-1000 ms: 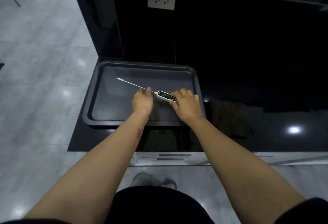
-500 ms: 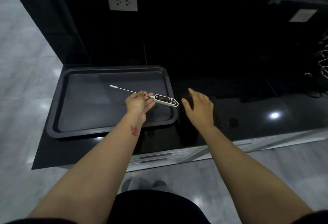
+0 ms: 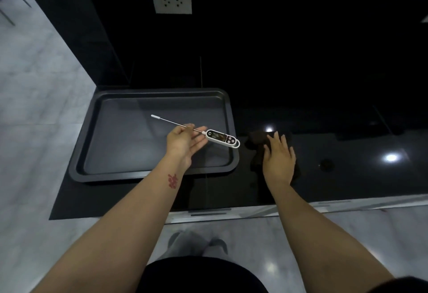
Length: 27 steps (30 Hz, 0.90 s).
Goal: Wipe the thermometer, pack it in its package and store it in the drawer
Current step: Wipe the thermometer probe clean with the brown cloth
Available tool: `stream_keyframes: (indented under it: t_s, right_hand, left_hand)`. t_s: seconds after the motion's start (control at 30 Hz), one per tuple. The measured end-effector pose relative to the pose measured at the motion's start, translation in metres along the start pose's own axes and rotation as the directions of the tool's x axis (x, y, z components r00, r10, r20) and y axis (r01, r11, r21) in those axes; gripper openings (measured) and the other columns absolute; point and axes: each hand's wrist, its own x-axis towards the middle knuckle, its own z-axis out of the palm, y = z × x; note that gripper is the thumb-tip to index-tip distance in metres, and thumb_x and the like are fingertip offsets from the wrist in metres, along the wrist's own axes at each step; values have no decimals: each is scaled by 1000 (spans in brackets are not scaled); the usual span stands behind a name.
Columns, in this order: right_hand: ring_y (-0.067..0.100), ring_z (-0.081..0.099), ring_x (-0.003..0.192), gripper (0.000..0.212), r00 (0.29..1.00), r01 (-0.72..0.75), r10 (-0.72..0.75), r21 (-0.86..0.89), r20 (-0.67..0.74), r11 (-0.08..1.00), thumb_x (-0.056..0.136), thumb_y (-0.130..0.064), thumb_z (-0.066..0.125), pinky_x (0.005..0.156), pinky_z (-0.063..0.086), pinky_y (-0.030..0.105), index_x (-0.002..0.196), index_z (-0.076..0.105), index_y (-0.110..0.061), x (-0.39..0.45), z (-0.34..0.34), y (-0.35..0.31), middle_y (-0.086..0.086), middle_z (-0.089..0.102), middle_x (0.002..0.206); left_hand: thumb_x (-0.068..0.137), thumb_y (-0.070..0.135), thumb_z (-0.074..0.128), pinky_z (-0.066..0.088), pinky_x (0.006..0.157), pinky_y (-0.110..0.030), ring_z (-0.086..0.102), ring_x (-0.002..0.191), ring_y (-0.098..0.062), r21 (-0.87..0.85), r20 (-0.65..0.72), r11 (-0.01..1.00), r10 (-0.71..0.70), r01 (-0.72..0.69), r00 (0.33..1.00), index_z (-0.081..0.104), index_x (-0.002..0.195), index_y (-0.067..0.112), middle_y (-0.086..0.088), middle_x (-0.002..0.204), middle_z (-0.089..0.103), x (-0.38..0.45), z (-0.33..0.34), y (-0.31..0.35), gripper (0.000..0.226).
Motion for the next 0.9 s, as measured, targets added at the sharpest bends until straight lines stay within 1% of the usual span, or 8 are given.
stream_keyframes:
  t_s: [0.03,0.1,0.17,0.33,0.43,0.57,0.77,0.9]
  right_hand:
    - [27,39,141,35,999,-30,32,56,-27,998,104,-21,44,115,26,42,135,56,-10,2,-2,-2,11,51,145]
    - [36,60,114,31,986,-141,157,210,-60,967,105,-24,43,89,44,39,127,57,-8,10,-15,-11,17,67,119]
    - [35,64,94,31,971,-198,231,322,-66,926,105,-31,39,71,42,33,123,54,-11,18,-32,-23,16,68,103]
    - [32,63,91,27,998,-44,58,503,-12,863,103,-30,45,71,43,34,116,58,-10,20,-47,-80,14,68,100]
    - [33,64,96,28,987,-74,-18,562,157,824,102,-36,44,81,52,40,116,58,-16,8,-34,-111,13,69,106]
    - [5,57,77,26,963,-211,39,656,267,724,104,-35,43,56,41,10,111,56,-13,-12,-28,-129,-1,62,91]
    - [10,58,80,25,933,-311,73,689,352,655,104,-33,45,64,42,20,101,59,-13,-21,-22,-129,-1,61,87]
    - [17,60,91,46,869,-364,49,569,493,737,98,-54,43,71,44,29,106,64,-14,-20,-29,-139,3,65,98]
  left_hand:
    - [104,10,44,62,71,-33,72,78,-26,-2,-3,1000,3,-3,1000,51,94,9,-17,92,72,1,-1,1,13]
    - [104,10,43,62,70,-33,72,78,-26,1,-7,1000,16,-16,1000,51,92,9,-17,92,72,2,-4,6,14]
    - [104,10,43,62,69,-32,72,77,-26,4,-15,999,32,-32,999,51,91,10,-17,92,72,3,-6,13,15]
    - [103,6,43,63,64,-31,71,72,-25,-6,-8,998,70,-70,997,50,89,10,-18,88,71,2,-5,26,16]
    - [102,3,43,60,55,-29,71,67,-24,-16,23,997,82,-82,996,50,89,9,-18,86,71,-5,-1,29,16]
    - [102,6,47,60,54,-28,72,71,-26,31,62,995,98,-100,993,53,90,9,-20,92,71,-10,-7,31,13]
    - [102,14,50,60,56,-32,73,70,-29,57,106,989,131,-138,986,46,89,12,-17,93,70,-12,-26,38,14]
    - [102,15,51,60,56,-32,72,68,-29,171,113,967,170,-188,979,47,93,11,-15,85,68,-15,-26,42,11]
